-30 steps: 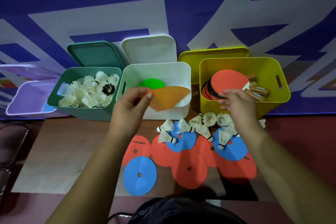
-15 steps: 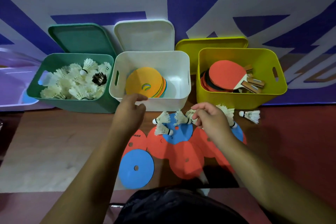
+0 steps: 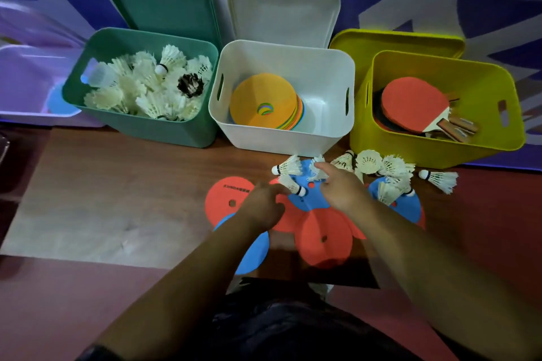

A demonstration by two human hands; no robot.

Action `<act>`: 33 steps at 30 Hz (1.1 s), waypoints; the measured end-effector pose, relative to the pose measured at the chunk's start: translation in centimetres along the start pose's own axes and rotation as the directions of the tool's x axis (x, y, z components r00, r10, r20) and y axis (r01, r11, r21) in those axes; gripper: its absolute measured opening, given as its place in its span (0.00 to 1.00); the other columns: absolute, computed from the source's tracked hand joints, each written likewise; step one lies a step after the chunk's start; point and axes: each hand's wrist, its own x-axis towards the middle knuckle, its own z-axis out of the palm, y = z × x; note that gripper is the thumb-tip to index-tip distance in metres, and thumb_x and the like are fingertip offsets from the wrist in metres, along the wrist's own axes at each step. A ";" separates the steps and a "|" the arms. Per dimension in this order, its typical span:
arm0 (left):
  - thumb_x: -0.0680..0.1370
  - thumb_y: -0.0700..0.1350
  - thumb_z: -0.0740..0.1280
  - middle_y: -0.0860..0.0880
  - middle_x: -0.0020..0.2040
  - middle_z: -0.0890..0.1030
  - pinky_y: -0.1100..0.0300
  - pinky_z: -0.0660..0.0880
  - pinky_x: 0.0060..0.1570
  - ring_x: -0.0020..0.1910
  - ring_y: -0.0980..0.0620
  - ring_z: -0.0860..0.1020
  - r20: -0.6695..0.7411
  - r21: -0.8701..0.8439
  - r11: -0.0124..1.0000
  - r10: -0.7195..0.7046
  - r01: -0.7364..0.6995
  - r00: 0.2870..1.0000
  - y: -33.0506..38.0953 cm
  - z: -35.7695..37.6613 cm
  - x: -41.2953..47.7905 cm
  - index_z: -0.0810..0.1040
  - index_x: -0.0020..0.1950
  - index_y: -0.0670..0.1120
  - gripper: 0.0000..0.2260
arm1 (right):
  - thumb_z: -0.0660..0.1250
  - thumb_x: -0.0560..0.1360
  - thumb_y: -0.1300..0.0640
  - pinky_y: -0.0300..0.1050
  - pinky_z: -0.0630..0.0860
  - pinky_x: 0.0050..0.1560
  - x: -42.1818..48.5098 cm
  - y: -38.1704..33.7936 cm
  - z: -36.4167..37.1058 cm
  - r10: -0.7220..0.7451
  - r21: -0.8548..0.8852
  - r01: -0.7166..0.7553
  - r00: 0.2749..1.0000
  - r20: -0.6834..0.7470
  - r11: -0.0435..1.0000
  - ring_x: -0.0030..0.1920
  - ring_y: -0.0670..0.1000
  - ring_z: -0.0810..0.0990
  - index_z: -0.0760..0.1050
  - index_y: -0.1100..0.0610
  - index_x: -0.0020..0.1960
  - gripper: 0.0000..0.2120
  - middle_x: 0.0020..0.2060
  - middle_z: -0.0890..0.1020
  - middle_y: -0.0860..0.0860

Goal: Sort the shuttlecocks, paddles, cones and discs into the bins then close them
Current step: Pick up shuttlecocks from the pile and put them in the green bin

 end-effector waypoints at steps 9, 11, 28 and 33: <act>0.80 0.38 0.70 0.45 0.64 0.84 0.70 0.67 0.55 0.63 0.46 0.81 -0.001 -0.060 0.991 0.116 -0.116 0.993 -2.2 0.5 2.2 0.86 0.63 0.46 0.13 | 0.63 0.78 0.62 0.51 0.77 0.53 0.6 0.1 2.2 0.070 -0.240 -0.083 0.996 -0.064 0.967 0.59 0.62 0.80 0.75 0.55 0.70 0.21 0.60 0.82 0.60; 0.79 0.39 0.72 0.46 0.60 0.86 0.69 0.69 0.54 0.59 0.48 0.83 -0.042 -0.116 0.978 0.171 -0.175 0.984 -2.7 -0.2 2.3 0.87 0.60 0.46 0.11 | 0.64 0.78 0.62 0.49 0.78 0.49 0.2 -0.1 2.4 0.069 -0.236 -0.092 0.992 -0.104 0.967 0.54 0.62 0.82 0.78 0.54 0.66 0.17 0.54 0.84 0.59; 0.78 0.43 0.75 0.58 0.33 0.78 0.66 0.69 0.35 0.31 0.61 0.73 -0.419 -0.374 0.899 0.053 -0.226 0.907 -10.4 -19.9 -3.8 0.85 0.51 0.56 0.07 | 0.67 0.83 0.54 0.52 0.79 0.51 -1.9 -19.0 4.4 -0.591 -0.123 0.579 0.778 -0.213 0.806 0.50 0.49 0.80 0.78 0.48 0.54 0.02 0.49 0.80 0.45; 0.78 0.46 0.74 0.55 0.40 0.77 0.60 0.73 0.40 0.37 0.57 0.76 -0.605 -0.316 0.915 0.010 -0.251 0.797 -12.0 -25.7 -5.2 0.84 0.55 0.59 0.09 | 0.69 0.82 0.55 0.43 0.75 0.47 -0.8 -23.7 4.1 -0.604 -0.077 0.610 0.745 -0.284 0.789 0.44 0.42 0.78 0.79 0.49 0.52 0.02 0.44 0.79 0.41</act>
